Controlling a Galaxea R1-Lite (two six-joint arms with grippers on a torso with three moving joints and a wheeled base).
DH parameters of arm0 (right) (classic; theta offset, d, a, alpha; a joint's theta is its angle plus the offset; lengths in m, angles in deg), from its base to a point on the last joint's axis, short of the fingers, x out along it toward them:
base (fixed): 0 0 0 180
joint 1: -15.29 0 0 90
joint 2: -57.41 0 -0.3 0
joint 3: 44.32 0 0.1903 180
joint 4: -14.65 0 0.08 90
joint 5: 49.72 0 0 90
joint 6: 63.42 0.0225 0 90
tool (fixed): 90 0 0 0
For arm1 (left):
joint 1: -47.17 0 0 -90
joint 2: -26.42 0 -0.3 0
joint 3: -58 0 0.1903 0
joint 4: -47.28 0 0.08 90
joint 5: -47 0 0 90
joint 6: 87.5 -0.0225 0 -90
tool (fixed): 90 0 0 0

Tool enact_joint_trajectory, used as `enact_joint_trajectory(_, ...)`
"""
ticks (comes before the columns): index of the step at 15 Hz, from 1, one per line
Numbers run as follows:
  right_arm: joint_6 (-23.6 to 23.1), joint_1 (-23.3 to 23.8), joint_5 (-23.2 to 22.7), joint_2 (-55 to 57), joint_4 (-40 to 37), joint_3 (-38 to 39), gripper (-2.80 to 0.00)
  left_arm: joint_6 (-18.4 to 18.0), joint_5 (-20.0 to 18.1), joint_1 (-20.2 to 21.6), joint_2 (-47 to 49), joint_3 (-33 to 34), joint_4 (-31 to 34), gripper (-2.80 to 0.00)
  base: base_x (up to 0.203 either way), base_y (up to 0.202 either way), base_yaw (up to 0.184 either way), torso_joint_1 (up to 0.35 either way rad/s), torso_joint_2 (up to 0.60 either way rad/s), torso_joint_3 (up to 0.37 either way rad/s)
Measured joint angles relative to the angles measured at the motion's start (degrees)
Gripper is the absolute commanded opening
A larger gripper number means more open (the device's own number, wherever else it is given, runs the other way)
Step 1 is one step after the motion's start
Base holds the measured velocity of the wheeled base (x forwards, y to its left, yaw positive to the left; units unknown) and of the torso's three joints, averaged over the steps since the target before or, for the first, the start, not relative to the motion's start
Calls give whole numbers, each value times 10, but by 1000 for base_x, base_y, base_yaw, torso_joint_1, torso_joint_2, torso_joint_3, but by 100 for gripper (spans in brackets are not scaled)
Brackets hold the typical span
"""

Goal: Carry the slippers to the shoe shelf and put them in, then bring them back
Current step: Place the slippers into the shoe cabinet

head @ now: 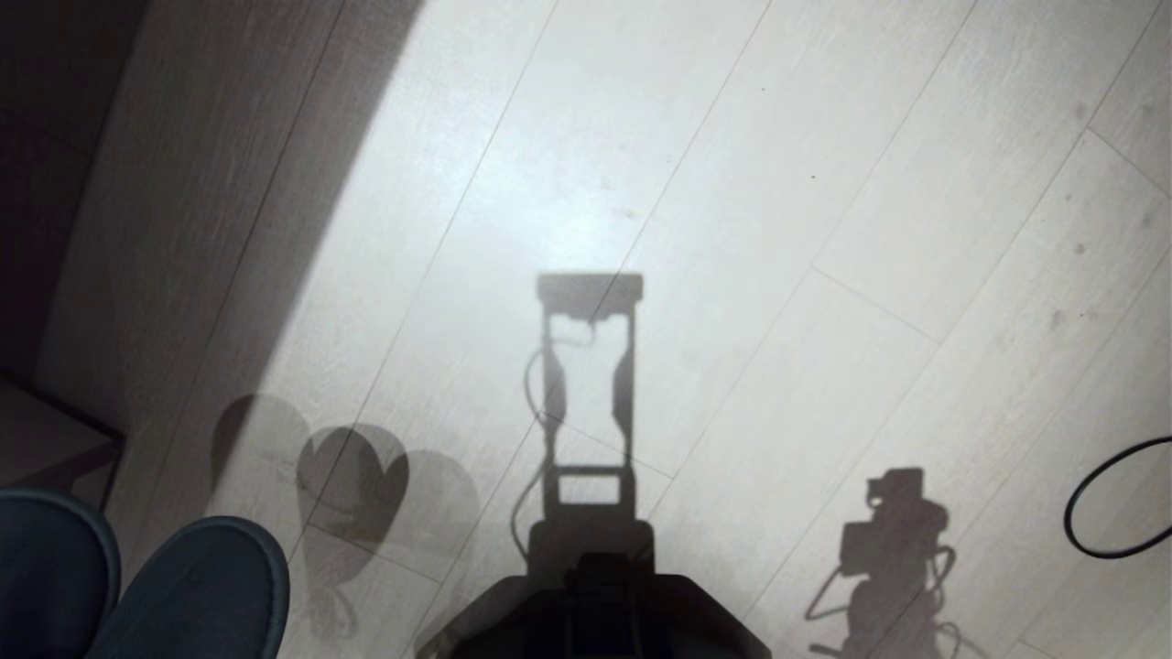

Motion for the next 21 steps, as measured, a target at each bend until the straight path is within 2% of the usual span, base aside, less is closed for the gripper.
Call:
enact_joint_trajectory(14, 0, 0, 0, 0, 0, 0, -280, 6, 0, 0, 0, 1, 0, -280, 0, 0, 0, 0, 0, 0)
enact_joint_trajectory(21, 0, 0, 0, 0, 0, 0, -280, 20, 0, 0, 0, 1, 0, -280, 0, 0, 0, 1, 2, 172)
